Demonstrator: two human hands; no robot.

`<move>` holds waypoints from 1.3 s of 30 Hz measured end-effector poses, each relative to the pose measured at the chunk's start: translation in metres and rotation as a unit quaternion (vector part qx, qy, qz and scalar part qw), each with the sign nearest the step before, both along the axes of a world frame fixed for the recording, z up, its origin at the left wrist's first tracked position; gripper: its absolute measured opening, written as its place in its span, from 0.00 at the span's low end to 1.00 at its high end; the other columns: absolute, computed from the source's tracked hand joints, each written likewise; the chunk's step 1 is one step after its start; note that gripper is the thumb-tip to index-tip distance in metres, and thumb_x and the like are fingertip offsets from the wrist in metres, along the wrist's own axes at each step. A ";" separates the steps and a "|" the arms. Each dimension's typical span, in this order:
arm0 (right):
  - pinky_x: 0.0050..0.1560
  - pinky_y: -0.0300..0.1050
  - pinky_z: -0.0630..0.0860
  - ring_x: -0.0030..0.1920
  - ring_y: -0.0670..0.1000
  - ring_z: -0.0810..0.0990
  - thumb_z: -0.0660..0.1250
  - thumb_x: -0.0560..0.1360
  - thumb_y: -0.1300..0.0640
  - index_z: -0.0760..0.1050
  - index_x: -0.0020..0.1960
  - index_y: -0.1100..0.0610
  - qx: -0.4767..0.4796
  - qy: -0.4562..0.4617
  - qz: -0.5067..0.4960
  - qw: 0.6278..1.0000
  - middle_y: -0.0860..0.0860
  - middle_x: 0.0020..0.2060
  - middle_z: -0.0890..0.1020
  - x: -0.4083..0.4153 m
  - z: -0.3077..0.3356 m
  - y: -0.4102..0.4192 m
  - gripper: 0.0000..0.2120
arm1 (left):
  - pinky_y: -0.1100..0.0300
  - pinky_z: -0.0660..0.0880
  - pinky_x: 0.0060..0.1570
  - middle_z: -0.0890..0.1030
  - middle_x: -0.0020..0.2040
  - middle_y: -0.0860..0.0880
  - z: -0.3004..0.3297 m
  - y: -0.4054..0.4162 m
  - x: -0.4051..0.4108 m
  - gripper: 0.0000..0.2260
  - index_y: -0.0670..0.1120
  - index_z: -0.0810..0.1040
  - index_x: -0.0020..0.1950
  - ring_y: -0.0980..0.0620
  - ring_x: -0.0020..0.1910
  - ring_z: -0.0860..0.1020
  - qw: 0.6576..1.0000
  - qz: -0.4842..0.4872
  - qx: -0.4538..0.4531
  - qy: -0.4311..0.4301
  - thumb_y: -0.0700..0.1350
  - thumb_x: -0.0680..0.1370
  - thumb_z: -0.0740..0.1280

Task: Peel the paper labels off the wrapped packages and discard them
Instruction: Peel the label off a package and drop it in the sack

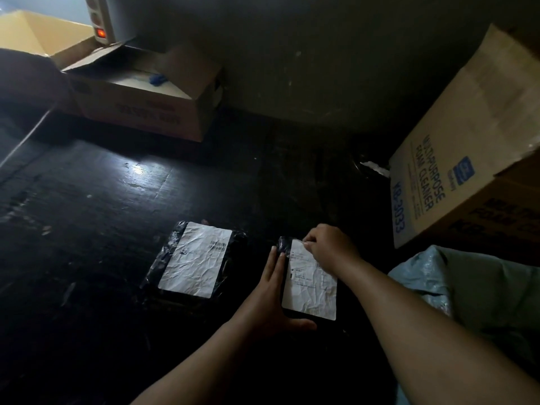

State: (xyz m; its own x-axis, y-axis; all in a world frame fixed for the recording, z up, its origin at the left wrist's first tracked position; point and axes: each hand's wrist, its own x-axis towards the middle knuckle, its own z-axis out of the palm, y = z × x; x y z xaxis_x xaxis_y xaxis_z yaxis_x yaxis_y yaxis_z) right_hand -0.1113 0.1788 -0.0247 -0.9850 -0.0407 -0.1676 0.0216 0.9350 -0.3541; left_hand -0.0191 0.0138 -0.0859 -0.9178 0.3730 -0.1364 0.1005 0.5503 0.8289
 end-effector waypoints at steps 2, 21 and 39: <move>0.46 0.45 0.76 0.45 0.47 0.78 0.65 0.77 0.51 0.80 0.45 0.49 -0.005 0.033 0.019 0.999 0.44 0.45 0.76 0.005 0.000 0.001 0.06 | 0.80 0.44 0.63 0.28 0.75 0.62 0.000 0.000 0.001 0.65 0.52 0.35 0.79 0.68 0.73 0.33 1.000 0.002 0.007 0.011 0.69 0.60 0.77; 0.47 0.46 0.74 0.49 0.51 0.78 0.63 0.78 0.53 0.81 0.49 0.50 0.059 0.029 0.043 0.997 0.48 0.48 0.78 0.038 0.028 0.011 0.08 | 0.63 0.47 0.71 0.37 0.80 0.55 -0.001 0.003 0.003 0.67 0.53 0.35 0.79 0.59 0.77 0.39 0.999 0.035 0.008 -0.031 0.68 0.58 0.78; 0.48 0.47 0.75 0.50 0.53 0.79 0.63 0.78 0.50 0.81 0.52 0.48 0.055 0.071 0.104 0.991 0.48 0.49 0.78 0.087 0.056 0.013 0.09 | 0.56 0.61 0.74 0.51 0.80 0.52 0.007 0.005 0.021 0.64 0.53 0.45 0.80 0.57 0.77 0.54 0.997 0.081 0.004 -0.002 0.70 0.55 0.78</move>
